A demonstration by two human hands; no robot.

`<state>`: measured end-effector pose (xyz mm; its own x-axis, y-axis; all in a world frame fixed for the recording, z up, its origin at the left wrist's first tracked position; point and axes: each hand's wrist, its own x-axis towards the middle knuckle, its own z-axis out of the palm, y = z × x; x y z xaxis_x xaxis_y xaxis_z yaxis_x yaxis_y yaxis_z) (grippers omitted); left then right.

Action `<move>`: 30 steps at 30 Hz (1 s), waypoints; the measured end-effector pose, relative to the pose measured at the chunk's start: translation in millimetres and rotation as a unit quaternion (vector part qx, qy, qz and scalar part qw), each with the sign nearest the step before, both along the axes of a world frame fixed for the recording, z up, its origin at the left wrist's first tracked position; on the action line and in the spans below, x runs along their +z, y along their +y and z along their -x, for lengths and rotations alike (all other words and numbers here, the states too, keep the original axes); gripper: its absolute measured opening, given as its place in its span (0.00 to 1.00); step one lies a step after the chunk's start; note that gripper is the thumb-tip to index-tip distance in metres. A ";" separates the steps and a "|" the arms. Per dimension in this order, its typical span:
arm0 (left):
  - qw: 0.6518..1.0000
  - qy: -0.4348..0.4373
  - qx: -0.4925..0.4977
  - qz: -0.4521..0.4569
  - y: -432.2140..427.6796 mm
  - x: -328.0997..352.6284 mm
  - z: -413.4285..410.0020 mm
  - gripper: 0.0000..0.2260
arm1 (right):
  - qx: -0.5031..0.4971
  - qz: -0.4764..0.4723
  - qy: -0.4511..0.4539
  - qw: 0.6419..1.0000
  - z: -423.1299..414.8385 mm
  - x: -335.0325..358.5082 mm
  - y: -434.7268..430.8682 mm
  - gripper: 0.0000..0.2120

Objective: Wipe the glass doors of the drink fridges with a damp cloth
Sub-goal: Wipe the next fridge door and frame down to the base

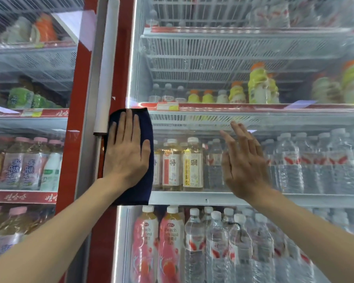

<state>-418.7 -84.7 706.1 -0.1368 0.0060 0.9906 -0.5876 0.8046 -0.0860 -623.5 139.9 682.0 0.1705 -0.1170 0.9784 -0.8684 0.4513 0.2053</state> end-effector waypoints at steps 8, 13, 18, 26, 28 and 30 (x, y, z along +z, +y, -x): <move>0.969 -0.186 -0.029 0.159 50.3 -91.3 28.6 0.29 | 0.087 -0.026 0.009 0.996 7.7 1.5 14.6 0.24; 0.975 -0.164 -0.023 0.146 40.2 3.4 23.3 0.28 | -0.008 -0.044 0.054 0.998 56.3 7.2 68.2 0.23; 0.993 -0.068 -0.014 0.096 63.9 -1.1 54.4 0.28 | 0.008 -0.043 0.052 0.998 67.6 -5.2 69.7 0.24; 0.926 -0.268 -0.021 0.263 98.4 -47.7 78.7 0.26 | 0.008 -0.087 0.068 0.994 80.0 4.1 98.1 0.24; 0.933 -0.251 -0.018 0.257 96.3 -6.3 79.7 0.26 | -0.017 -0.064 0.063 0.996 96.1 5.2 117.3 0.24; 0.960 -0.195 -0.014 0.201 107.4 18.3 91.4 0.27 | -0.025 -0.045 0.049 0.997 108.0 0.8 125.4 0.24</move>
<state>-510.2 22.7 724.4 -0.4908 0.3863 0.7809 -0.4268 0.6748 -0.6021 -731.5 265.3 682.8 0.2566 -0.2140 0.9425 -0.8186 0.4703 0.3297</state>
